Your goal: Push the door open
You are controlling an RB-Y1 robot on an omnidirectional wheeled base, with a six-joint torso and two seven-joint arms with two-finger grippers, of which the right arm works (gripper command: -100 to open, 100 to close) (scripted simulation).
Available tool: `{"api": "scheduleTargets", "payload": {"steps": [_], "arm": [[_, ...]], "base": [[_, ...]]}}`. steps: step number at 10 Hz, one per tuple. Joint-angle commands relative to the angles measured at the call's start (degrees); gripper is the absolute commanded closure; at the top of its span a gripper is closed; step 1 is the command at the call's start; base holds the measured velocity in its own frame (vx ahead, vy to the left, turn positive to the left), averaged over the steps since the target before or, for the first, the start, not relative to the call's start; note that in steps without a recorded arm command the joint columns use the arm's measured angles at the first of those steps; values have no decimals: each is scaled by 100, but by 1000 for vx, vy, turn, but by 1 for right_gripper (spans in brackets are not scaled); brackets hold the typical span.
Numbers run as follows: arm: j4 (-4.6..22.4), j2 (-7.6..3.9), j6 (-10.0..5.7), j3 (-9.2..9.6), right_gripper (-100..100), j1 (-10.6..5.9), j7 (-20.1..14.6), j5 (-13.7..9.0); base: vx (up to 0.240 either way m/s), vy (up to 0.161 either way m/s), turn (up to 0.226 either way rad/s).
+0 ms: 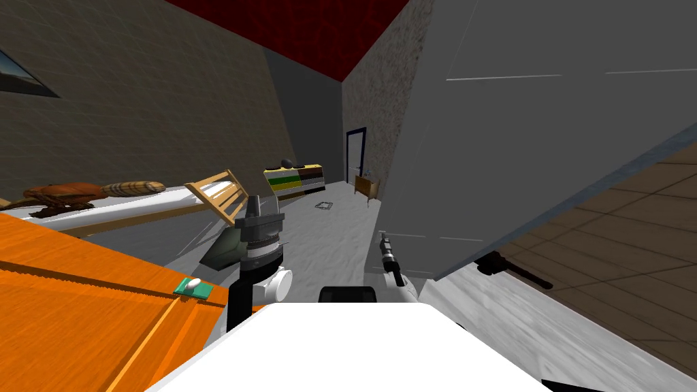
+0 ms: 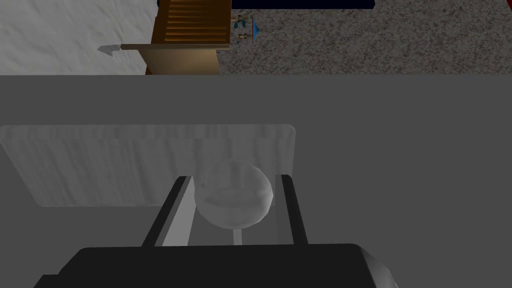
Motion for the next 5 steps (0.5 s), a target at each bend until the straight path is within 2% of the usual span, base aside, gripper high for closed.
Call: {"api": "scheduleTargets", "payload": {"steps": [1, 5], "arm": [[0, -37, 13, -58, 100, -7, 21, -40], [2, -112, 60, -261, 100, -30, 95, -182]], "base": [[105, 19, -25], [205, 66, -50]]}}
